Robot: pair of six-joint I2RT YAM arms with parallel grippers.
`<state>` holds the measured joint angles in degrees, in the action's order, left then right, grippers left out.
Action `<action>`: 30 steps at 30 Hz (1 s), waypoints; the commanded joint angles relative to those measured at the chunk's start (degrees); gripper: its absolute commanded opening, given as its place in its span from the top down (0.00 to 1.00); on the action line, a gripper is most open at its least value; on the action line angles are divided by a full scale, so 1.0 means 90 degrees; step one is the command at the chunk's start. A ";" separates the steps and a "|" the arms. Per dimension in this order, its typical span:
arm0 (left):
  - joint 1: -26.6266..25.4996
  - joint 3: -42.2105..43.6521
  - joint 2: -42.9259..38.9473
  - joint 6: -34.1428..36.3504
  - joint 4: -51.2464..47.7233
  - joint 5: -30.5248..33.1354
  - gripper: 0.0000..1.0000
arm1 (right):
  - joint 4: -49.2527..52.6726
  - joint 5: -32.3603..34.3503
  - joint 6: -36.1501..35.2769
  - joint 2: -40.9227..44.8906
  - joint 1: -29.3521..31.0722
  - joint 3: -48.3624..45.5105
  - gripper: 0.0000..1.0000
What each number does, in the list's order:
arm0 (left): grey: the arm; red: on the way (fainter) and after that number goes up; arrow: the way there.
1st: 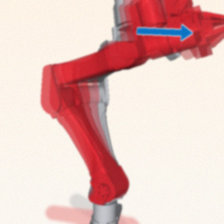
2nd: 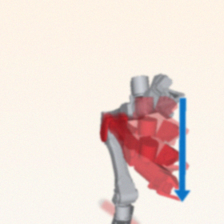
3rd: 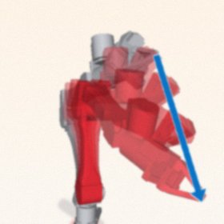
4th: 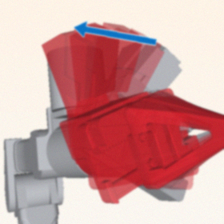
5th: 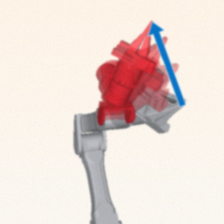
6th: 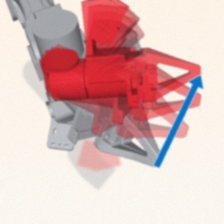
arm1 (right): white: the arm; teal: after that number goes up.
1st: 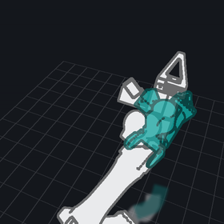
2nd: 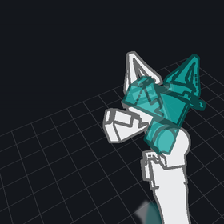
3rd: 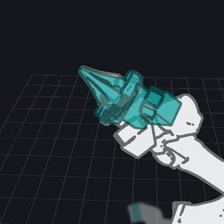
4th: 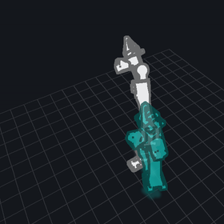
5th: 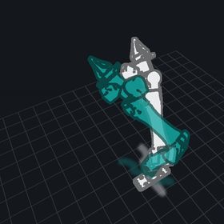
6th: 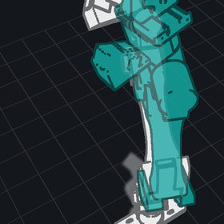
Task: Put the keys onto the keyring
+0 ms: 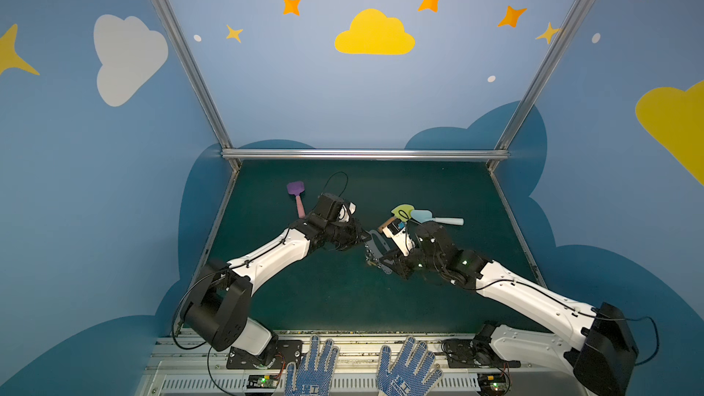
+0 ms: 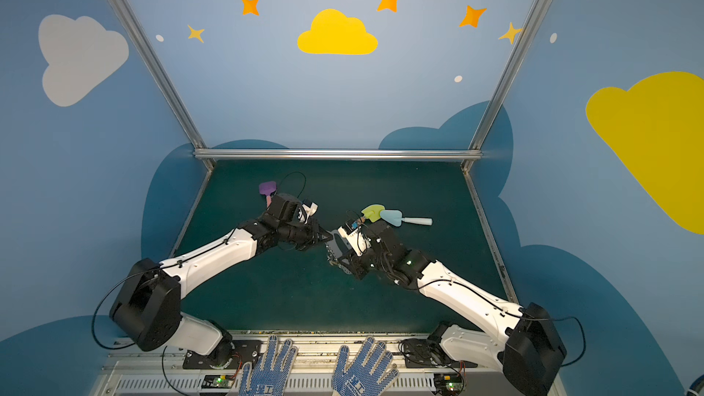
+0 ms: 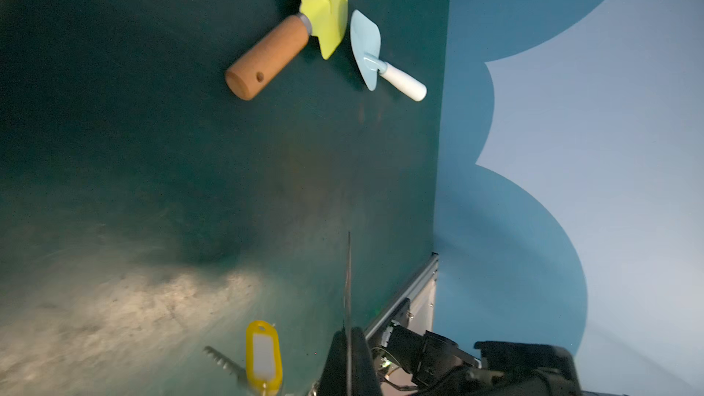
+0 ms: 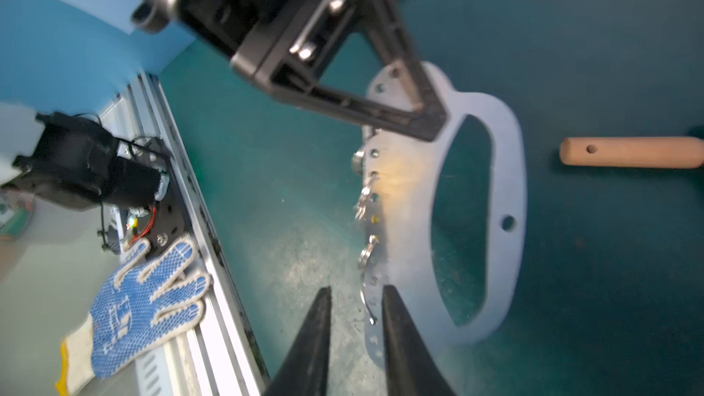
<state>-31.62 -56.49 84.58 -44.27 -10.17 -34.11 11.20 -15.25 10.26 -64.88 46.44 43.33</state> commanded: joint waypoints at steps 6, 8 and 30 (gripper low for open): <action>-0.0070 -0.0216 -0.0647 0.0396 -0.0276 0.0934 0.96 | -0.1263 -0.0609 0.0858 0.0244 -0.0179 -0.0460 0.68; -0.0100 -0.0227 -0.0709 0.0370 -0.0259 0.1097 0.96 | -0.1541 -0.0877 0.0838 0.0164 -0.0179 -0.0497 0.67; -0.0046 0.0832 -0.1348 -0.0229 0.2281 0.0412 0.96 | -0.1811 -0.1042 0.1925 0.0625 -0.1457 -0.0824 0.42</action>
<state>-32.36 -49.30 74.04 -46.52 5.30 -27.00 -7.40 -21.76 25.23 -59.18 35.66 33.80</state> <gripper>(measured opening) 0.047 0.575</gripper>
